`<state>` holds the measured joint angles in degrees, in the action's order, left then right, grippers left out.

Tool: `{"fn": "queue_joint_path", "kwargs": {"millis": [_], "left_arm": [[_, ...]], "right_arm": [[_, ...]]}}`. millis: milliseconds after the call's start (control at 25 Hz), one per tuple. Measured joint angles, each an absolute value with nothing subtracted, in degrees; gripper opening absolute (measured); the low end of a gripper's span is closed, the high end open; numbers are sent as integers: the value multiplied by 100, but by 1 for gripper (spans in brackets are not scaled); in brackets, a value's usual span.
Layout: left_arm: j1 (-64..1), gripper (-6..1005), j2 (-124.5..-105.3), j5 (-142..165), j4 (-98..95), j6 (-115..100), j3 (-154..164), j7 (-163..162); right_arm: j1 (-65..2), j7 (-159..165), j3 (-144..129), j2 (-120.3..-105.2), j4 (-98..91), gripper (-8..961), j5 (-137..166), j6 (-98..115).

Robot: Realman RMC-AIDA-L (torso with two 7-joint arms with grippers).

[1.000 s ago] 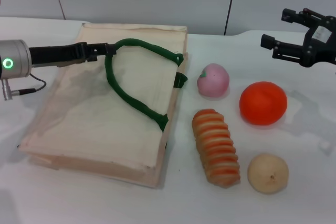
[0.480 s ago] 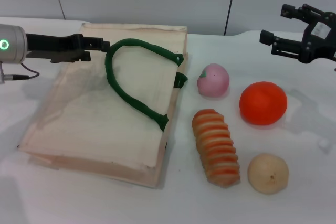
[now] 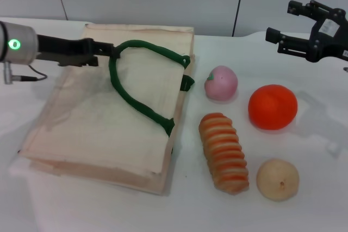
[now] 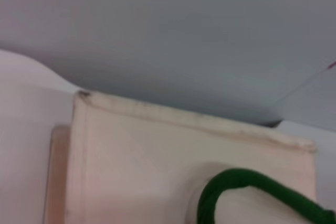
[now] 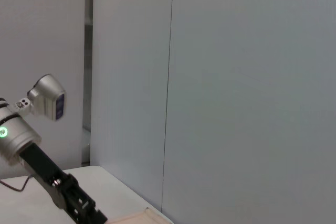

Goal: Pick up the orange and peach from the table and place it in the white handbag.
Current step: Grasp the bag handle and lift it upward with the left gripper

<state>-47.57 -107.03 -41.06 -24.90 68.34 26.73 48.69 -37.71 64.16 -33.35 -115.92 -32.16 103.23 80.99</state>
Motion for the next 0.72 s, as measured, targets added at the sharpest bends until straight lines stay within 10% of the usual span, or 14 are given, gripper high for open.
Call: {"fn": "queue_joint_path", "kwargs": {"millis": [720], "left_arm": [[-5140, 726, -10756, -3931, -1919, 5710, 2927, 4958]], "right_arm": [[-3937, 6415, -3331, -11593, -3069, 879, 10309, 8116]]}}
